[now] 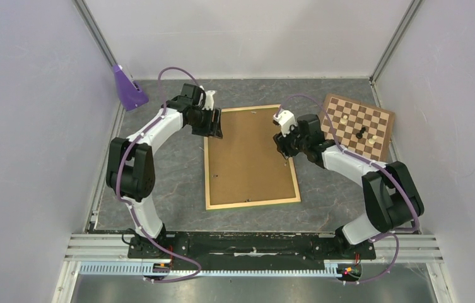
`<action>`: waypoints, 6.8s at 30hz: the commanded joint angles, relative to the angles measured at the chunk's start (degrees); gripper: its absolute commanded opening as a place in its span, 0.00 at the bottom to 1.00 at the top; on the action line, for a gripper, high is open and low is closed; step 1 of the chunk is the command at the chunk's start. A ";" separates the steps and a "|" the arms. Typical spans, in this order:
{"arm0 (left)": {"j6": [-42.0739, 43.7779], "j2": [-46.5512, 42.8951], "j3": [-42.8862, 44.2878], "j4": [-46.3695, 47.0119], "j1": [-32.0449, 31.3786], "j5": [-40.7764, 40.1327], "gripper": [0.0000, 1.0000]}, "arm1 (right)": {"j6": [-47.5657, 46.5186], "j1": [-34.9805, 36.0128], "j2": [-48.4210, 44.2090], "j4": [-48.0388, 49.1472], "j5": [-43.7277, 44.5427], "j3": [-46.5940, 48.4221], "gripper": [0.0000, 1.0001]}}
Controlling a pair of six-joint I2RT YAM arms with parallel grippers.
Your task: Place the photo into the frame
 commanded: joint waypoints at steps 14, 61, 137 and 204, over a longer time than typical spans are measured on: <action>23.83 -10.17 -8.99 -8.93 -6.42 0.09 0.66 | -5.05 2.12 -4.63 -0.05 -0.15 -3.51 0.54; -0.25 4.05 -6.04 0.81 -0.02 -10.19 0.62 | 0.04 1.54 -4.88 3.45 9.27 -7.03 0.46; 0.66 3.45 -7.89 3.28 3.46 -5.06 0.02 | -9.73 8.00 2.52 -2.35 14.33 -4.72 0.45; 1.30 2.83 -7.87 3.11 3.46 -5.72 0.02 | -10.24 8.43 2.58 -7.66 22.25 -6.42 0.40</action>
